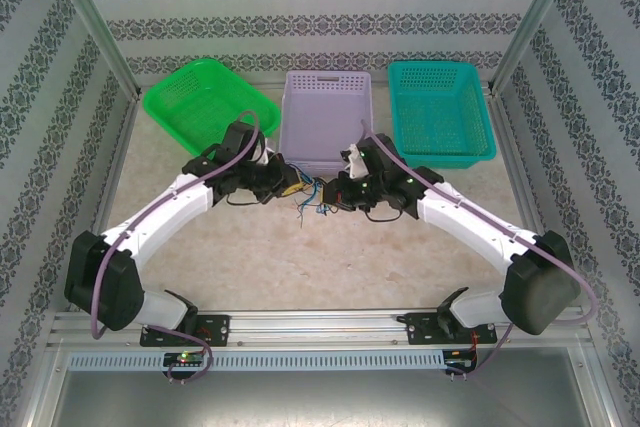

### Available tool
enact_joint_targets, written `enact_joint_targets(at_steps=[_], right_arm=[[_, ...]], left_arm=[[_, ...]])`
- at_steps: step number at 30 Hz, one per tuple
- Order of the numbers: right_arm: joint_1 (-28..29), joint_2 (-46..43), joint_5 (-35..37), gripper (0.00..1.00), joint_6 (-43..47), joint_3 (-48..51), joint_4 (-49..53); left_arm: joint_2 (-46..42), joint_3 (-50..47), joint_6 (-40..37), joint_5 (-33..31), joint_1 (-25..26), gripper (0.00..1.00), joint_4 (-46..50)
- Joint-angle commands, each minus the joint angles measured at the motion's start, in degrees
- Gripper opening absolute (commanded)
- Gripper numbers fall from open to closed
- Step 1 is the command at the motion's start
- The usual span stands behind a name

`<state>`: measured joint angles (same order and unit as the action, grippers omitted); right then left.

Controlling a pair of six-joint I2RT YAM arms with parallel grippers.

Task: Untangle the cables

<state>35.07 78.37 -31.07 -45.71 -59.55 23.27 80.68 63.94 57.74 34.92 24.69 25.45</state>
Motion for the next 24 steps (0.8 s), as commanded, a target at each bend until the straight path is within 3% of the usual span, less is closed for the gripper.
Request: enact_joint_targets(at_steps=[1,6,10,13,15,16,19,21,24], right_arm=[[-0.1,-0.8,5.3,0.0,12.6,-2.8,23.3],[0.1,1.3,11.3,0.0,20.1,-7.3,30.6],[2.7,3.7,15.7,0.0,26.7,-11.3,34.0],[3.1,5.2,15.3,0.0,29.3,-13.1,34.6],[1.7,4.3,10.8,0.09,28.1,-12.4,31.8],[0.7,3.3,9.6,0.19,26.6,-11.9,30.3],[-0.4,-1.0,13.9,0.45,22.8,-11.3,28.0],[0.1,-5.1,17.1,0.51,19.9,-9.5,24.8],[3.0,-9.3,21.9,0.51,15.4,-6.7,21.1]], left_arm=[[0.1,5.7,-10.0,-12.8,-5.9,0.0,10.4],[0.3,8.9,-14.7,-17.2,-6.0,0.0,16.2],[0.2,7.0,-15.4,-10.9,-5.9,0.0,11.9],[-0.5,4.9,-15.4,-7.1,-5.5,0.0,9.3],[-1.2,3.8,-15.1,-5.0,-5.4,0.0,7.9],[-1.5,3.3,-14.6,-4.5,-5.4,0.0,7.8],[-2.1,2.3,-12.0,-4.0,-5.4,0.0,7.7],[-2.3,1.2,-9.0,-2.6,-5.4,0.0,5.9],[-2.3,0.8,-4.2,-3.0,-5.1,0.0,6.2]])
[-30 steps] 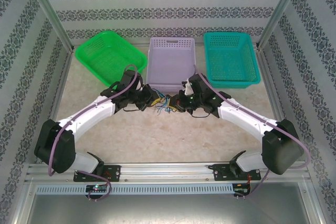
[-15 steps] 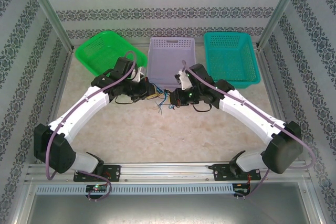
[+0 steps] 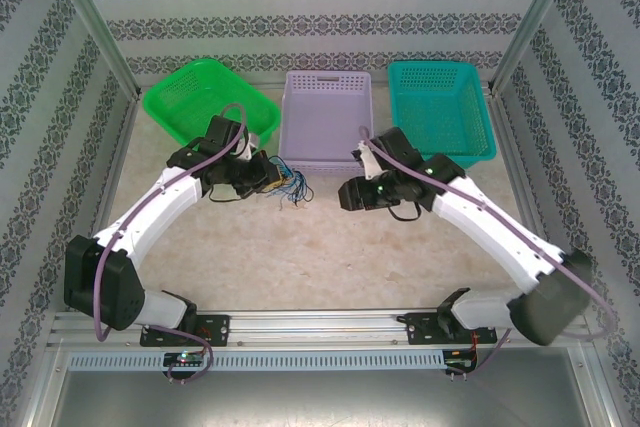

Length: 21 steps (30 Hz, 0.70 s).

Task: Untangle the cables

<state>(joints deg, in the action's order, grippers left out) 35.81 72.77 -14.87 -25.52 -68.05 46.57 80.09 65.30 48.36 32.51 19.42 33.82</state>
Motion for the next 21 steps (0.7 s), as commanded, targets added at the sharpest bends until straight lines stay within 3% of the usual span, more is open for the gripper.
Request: enact_joint_targets(at_steps=[1,6,9,12,21], right_arm=[[3.5,-4.4,6.1,0.48,-6.8,2.9,-3.9],[7.6,-3.1,1.2,0.5,-24.1,7.9,-18.4],[10.1,0.0,2.4,0.63,-32.4,7.4,-24.5],[10.9,3.4,2.2,0.73,-36.3,6.9,-29.2],[11.0,12.4,1.8,0.71,-41.0,7.0,-41.4]], left_arm=[[-1.8,-0.3,6.8,-1.0,0.1,0.0,-1.6],[-1.5,0.7,13.6,-1.1,0.3,0.0,-0.7],[-1.3,1.0,18.3,-0.2,0.4,0.0,-0.8],[-1.0,1.1,23.5,1.3,0.5,0.0,-1.6],[-0.9,2.2,29.6,5.9,0.6,0.0,-2.5]])
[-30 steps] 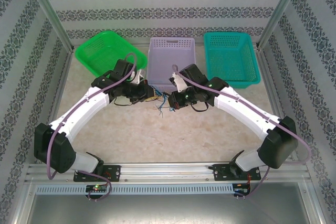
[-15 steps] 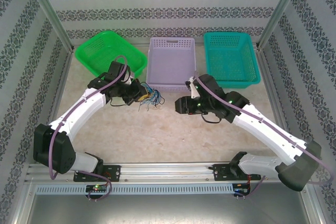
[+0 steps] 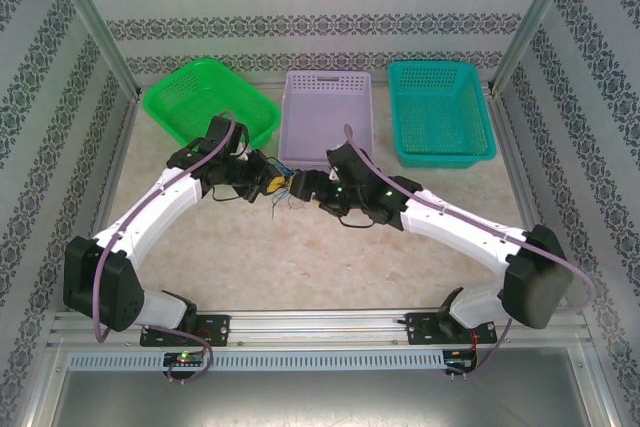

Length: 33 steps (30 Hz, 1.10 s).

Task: Untangle the cables

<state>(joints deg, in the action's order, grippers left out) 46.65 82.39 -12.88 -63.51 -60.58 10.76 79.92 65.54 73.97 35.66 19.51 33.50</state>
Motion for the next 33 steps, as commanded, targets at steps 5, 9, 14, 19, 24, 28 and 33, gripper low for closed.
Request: enact_joint_targets(at_steps=[5,9,14,19,24,28,33], right_arm=[[-0.1,7.7,-1.3,0.51,-6.6,-1.2,-9.3],[-1.9,7.3,-0.8,0.28,-9.0,-0.2,-12.9],[-6.9,1.4,-5.5,0.0,-12.1,-0.3,-11.5],[-14.0,-4.5,-18.9,0.0,-12.5,0.6,-4.7],[-21.5,-8.3,-30.0,0.0,-4.1,1.7,7.5],[-25.1,-10.0,-33.1,0.0,7.4,-0.1,20.6],[-22.4,-8.1,-30.0,0.0,21.3,-4.6,34.0]], left_arm=[[-2.0,1.3,5.0,4.0,0.5,0.0,-3.1],[-3.0,0.4,4.4,4.6,0.5,0.0,-2.4],[-4.0,-0.7,-4.4,0.5,-0.4,0.0,4.7],[-3.6,-3.2,-15.4,-5.5,-0.8,0.0,5.8],[-3.5,-4.0,-24.4,-14.0,-0.8,0.0,7.8],[-4.2,-3.0,-31.1,-23.7,-0.8,0.0,11.0],[-5.6,-2.6,-36.1,-28.6,-0.8,0.0,9.5]])
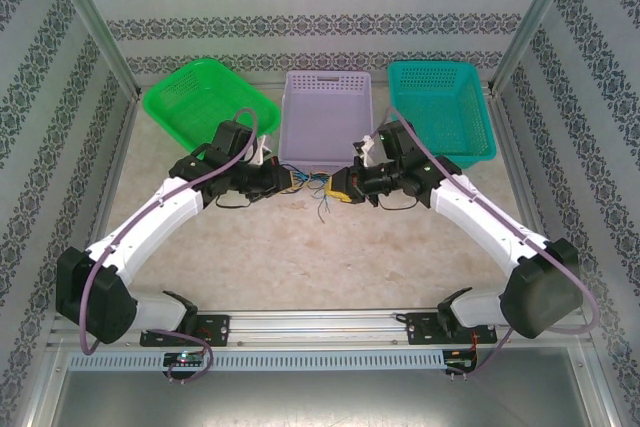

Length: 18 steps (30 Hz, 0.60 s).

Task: Untangle the cables

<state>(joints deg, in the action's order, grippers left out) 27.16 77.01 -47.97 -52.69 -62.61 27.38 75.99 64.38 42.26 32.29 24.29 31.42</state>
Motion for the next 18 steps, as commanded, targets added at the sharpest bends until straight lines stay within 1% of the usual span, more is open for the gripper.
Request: enact_joint_targets(at_steps=[1,3,4,5,6,8,11,12,14,16,17,18], right_arm=[[-1.9,-2.4,6.3,0.0,11.8,-2.8,17.8],[0.6,-2.2,9.7,0.0,14.2,-2.8,16.1],[1.5,-2.2,11.7,0.0,14.9,-2.6,15.1],[2.3,-2.3,13.6,0.0,15.4,-2.6,13.5],[2.9,-2.5,15.7,0.0,15.7,-2.5,11.8],[3.8,-3.1,20.2,0.0,16.2,-2.5,8.9],[4.7,-3.9,25.5,0.0,17.7,-2.1,4.9],[4.9,-4.1,26.6,0.0,18.2,-1.6,3.3],[5.6,-4.7,27.8,0.0,19.9,-0.4,-0.1],[7.4,-5.6,31.5,0.0,23.0,0.5,-1.5],[8.5,-6.2,33.7,0.0,25.0,1.3,-2.6],[9.7,-6.8,36.2,0.0,26.8,2.2,-3.7]], left_arm=[[-1.8,-1.5,-4.0,-23.4,-5.6,0.0,10.2],[-1.3,-1.8,-0.9,-16.0,-5.6,0.0,7.1],[-0.7,-1.7,1.3,-12.4,-5.6,0.03,6.2],[0.0,-1.7,4.6,-8.3,-5.6,0.08,5.5],[0.5,-2.1,8.5,-4.8,-5.5,0.17,4.7],[0.1,-3.7,15.8,0.2,-5.2,0.35,2.6],[-3.0,-4.7,23.9,2.1,-5.0,0.57,3.3],[-4.0,-4.3,26.0,2.0,-5.1,0.63,4.9],[-5.5,-3.5,31.2,2.3,-5.2,0.73,8.0],[-7.2,-4.5,39.8,4.1,-4.7,0.78,4.8],[-8.4,-5.5,45.8,3.9,-4.0,0.82,1.9],[-9.8,-6.6,52.2,2.8,-2.9,0.89,-0.7]])
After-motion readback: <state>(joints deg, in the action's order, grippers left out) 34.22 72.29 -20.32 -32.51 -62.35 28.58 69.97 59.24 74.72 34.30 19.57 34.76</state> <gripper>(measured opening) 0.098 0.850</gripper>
